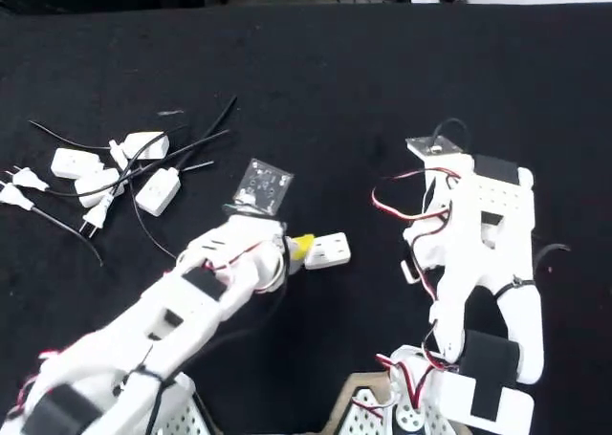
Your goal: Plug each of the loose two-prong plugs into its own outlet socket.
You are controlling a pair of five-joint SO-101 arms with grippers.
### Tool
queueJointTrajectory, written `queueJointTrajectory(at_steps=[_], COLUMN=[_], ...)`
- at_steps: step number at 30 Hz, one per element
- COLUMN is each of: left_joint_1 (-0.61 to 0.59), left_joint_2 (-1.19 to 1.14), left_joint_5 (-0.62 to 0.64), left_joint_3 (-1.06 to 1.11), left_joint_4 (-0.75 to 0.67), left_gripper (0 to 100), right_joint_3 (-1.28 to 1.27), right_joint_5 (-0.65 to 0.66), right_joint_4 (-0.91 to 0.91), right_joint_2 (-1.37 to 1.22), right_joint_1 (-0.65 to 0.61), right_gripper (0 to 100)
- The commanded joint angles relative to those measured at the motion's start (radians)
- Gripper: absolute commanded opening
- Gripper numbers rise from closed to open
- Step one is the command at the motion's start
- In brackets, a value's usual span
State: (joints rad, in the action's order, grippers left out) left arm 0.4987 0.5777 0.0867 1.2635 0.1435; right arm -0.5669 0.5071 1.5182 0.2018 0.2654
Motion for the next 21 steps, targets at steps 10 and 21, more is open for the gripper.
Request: queueJointTrajectory(at_steps=[10,21], left_joint_1=[0.013,0.079], left_joint_2=[-0.373,-0.336], left_joint_5=[0.015,0.005], left_joint_3=[-0.291,-0.231], left_joint_4=[-0.071,-0.064], left_gripper=[21,21], right_joint_3=[0.002,0.001], right_joint_5=[0.014,0.014], right_joint_4=[0.000,-0.041], right_joint_2=[0.005,0.005], right_joint_1=[0.017,0.008], right_gripper=[1.1,1.1])
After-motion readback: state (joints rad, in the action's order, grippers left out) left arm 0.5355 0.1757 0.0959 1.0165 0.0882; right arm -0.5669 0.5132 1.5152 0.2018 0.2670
